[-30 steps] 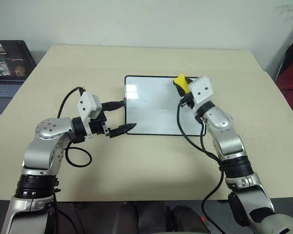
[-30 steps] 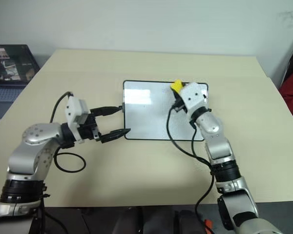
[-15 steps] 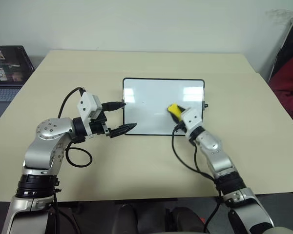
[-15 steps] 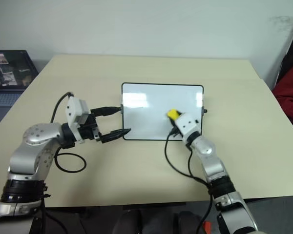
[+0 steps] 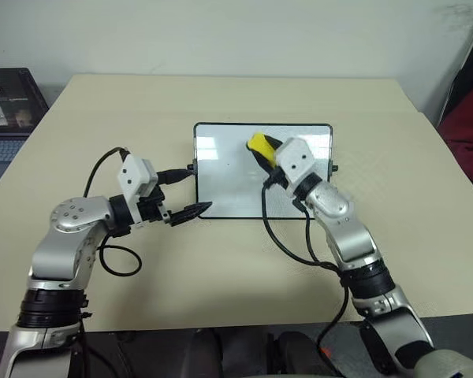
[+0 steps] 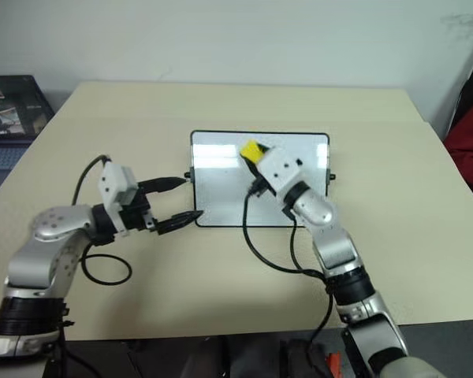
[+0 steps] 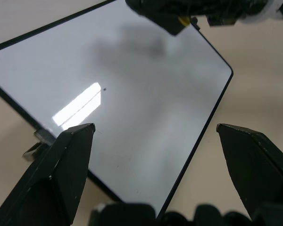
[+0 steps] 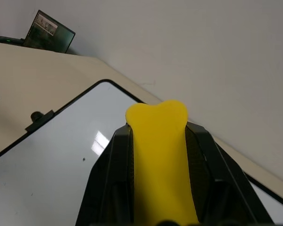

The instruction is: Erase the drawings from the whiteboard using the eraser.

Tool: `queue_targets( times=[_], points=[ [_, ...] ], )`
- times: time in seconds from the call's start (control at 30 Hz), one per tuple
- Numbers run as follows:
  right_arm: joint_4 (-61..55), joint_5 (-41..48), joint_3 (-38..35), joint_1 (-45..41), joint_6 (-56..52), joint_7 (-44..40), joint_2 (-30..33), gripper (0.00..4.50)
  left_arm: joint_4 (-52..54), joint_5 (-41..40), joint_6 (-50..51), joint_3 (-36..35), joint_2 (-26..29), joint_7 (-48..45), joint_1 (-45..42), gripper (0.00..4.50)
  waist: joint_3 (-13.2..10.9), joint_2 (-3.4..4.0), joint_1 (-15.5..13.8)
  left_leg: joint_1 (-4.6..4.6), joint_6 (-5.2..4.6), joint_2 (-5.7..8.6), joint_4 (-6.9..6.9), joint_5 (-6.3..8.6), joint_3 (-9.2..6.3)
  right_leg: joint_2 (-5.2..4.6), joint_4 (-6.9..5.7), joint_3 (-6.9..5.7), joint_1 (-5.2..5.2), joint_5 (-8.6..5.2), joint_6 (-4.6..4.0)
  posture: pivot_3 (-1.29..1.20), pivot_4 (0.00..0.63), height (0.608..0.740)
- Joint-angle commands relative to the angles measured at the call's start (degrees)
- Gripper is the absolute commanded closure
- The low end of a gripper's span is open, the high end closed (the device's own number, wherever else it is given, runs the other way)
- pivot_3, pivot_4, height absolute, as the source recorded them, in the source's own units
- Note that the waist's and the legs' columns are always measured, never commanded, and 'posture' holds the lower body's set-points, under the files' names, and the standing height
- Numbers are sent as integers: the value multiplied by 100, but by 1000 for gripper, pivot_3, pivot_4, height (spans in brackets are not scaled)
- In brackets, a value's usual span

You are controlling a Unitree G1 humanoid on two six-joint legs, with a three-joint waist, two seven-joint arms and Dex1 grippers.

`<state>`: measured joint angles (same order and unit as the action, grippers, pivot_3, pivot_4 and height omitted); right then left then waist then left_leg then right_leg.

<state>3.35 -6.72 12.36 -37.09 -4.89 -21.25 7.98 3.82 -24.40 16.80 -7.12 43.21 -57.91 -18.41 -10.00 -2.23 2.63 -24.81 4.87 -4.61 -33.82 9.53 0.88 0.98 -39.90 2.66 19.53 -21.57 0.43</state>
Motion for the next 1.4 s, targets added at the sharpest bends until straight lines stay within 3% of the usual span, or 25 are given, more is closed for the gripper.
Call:
queue_targets(
  times=[0.03,0.17,0.3,0.57,0.77,0.97,1.17,1.4],
  points=[
    [713,-105,-60,-521,219,168,-44,3378,52,74,-97,-319,167,141,66,0,-1,1,-5,0,-3,1,0,2,2,-1,2,1,0,0,0,0,150,740],
    [2186,-205,-64,-1088,622,530,-263,3378,-191,360,-289,-496,412,260,219,0,-1,2,20,3,-9,1,-5,4,6,-3,-7,5,3,0,-1,0,150,740],
    [2932,-316,121,-1263,996,605,-456,3378,-225,380,-319,-517,465,256,242,0,-1,1,25,3,-9,-1,-5,4,4,-3,-10,2,3,0,-1,0,150,740],
    [3275,-785,746,-1041,1196,287,-586,3378,-173,351,-299,-470,408,245,220,0,0,0,29,6,-9,-2,-10,4,-3,-3,-31,-4,3,1,-2,0,150,740],
    [3142,-923,1052,-720,273,-368,-470,3378,-199,337,-301,-391,372,182,125,0,4,-5,27,26,-13,0,-17,0,-4,-4,-54,-3,-11,0,-1,0,150,740],
    [1684,-408,784,-574,-485,-915,-556,3378,-274,346,-322,-323,318,136,8,0,2,-3,14,84,-19,-1,-17,-5,-5,-6,-67,-1,-45,-4,7,0,150,740],
    [-291,347,292,-483,-1616,-1161,-591,3378,-292,237,-338,-338,121,88,-125,0,1,-2,-37,3,-17,-1,-19,-8,-10,-4,-85,0,30,0,-1,0,150,740],
    [-2374,924,-330,345,-3183,-1225,153,3378,439,-331,79,-247,-54,-185,-32,0,1,-3,-90,-13,-11,-1,-11,-4,4,-4,-45,1,34,-4,5,0,150,740]
  ],
)
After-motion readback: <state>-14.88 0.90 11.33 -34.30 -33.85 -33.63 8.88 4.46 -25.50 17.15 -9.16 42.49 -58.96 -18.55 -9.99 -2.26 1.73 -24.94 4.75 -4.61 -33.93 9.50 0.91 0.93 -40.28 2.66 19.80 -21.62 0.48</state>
